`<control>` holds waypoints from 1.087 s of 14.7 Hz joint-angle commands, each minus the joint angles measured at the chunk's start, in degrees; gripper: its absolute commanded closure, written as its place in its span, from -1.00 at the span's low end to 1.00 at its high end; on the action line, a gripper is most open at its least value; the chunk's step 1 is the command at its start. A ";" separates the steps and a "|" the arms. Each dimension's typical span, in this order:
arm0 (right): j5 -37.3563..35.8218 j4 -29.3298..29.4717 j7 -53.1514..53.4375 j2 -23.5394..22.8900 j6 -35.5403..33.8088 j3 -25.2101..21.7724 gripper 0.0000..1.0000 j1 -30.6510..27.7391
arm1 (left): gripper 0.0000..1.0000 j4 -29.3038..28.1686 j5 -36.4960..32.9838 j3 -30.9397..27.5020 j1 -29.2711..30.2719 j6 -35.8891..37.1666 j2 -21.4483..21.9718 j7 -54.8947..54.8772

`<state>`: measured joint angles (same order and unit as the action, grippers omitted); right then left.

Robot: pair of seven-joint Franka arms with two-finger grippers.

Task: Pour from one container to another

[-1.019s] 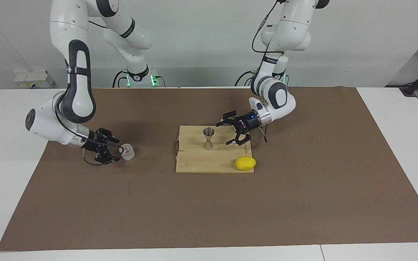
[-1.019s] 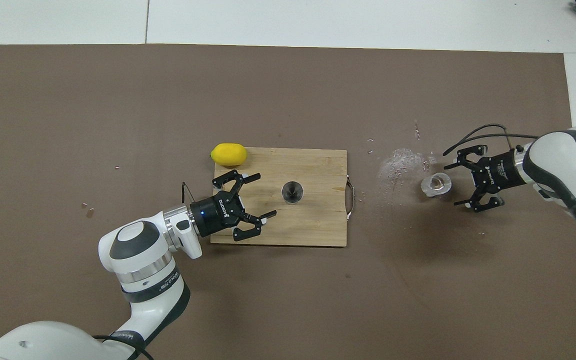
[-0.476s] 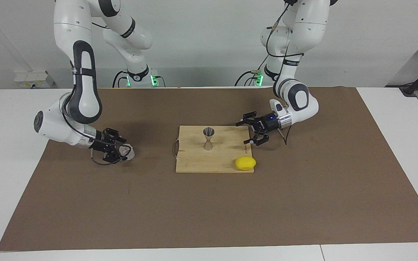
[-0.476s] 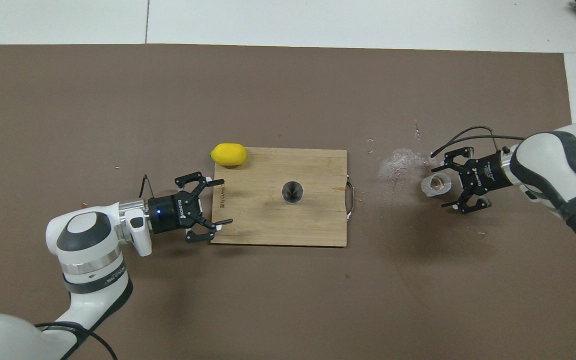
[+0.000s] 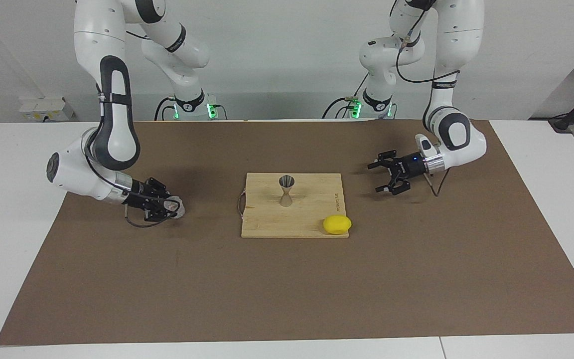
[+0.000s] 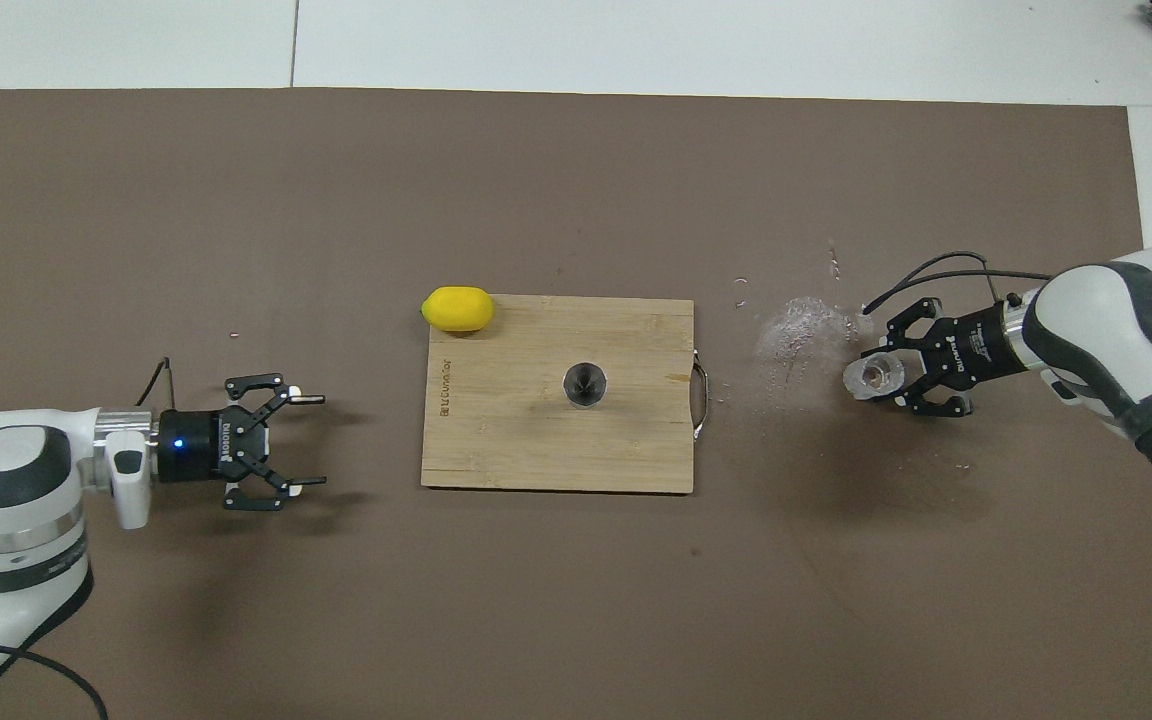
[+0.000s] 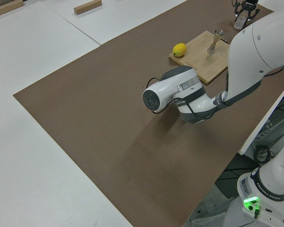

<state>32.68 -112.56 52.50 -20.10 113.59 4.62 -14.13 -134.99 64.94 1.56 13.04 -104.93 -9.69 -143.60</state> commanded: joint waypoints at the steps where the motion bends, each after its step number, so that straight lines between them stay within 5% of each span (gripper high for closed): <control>1: 1.60 -0.38 -0.12 1.11 -0.39 0.22 0.99 -0.73 | -1.00 7.17 -11.73 0.37 8.81 5.95 -0.07 0.16; 5: 1.51 -0.12 4.00 3.92 -0.74 0.31 1.00 0.33 | -1.00 19.48 -24.21 0.29 16.82 15.00 -2.26 2.43; 9: 1.42 1.28 13.48 5.94 -0.13 0.39 1.00 5.76 | -1.00 27.31 -37.84 0.28 17.28 15.11 -1.04 18.03; 13: 0.90 4.71 23.33 6.03 0.14 0.31 1.00 11.65 | -1.00 25.23 -49.36 0.46 14.31 15.11 7.38 48.86; 16: 0.02 7.17 29.66 5.95 1.01 0.04 1.00 16.66 | -1.00 22.07 -51.22 0.55 11.06 14.06 11.69 70.84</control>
<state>32.68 -107.14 78.16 -14.09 113.77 4.99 -0.10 -108.69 16.15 2.46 27.02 -89.61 -2.37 -86.12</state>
